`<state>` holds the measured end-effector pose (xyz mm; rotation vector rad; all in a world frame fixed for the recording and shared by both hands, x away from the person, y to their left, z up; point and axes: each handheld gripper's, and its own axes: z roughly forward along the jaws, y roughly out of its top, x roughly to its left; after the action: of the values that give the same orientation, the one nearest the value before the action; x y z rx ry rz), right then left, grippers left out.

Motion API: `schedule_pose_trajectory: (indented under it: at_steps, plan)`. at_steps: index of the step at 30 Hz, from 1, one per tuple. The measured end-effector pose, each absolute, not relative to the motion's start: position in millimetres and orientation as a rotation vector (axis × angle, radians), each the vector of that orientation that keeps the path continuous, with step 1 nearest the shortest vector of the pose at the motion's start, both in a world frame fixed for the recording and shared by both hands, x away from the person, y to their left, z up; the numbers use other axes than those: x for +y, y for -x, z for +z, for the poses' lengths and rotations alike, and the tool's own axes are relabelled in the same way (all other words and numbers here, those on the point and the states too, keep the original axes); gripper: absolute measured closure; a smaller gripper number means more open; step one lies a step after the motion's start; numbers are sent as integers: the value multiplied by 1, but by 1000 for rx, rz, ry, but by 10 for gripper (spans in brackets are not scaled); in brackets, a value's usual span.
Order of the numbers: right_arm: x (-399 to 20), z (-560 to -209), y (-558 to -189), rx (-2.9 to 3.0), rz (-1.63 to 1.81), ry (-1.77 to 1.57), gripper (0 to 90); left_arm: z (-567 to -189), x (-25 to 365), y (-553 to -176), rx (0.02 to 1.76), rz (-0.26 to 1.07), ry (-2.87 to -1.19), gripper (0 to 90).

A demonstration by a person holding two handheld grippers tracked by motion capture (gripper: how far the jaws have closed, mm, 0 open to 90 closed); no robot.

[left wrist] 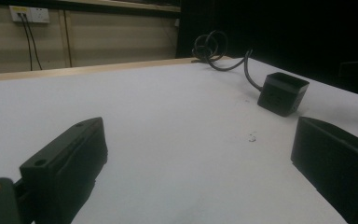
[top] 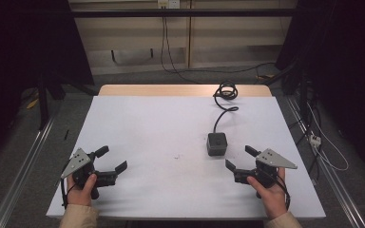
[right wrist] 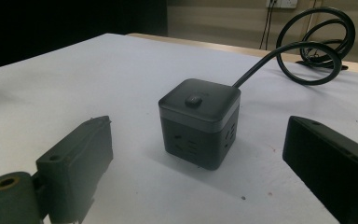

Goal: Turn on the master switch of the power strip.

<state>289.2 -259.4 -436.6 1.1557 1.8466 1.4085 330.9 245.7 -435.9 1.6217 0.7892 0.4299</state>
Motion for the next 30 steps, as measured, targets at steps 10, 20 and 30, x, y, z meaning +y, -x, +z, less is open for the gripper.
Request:
schedule_pose_trajectory:
  at_steps: [10,20,30]
  plan:
    - [-254,-432,-299,1864,1410,-1163,131,-436,246,-331,786,428,-1624,31]
    - [-248,-428,-307,1875,1412,-1155,178,-436,246,-331,785,426,-1624,31]
    - [-246,-424,-313,1874,1436,-1176,260,-436,246,-331,786,426,-1621,31]
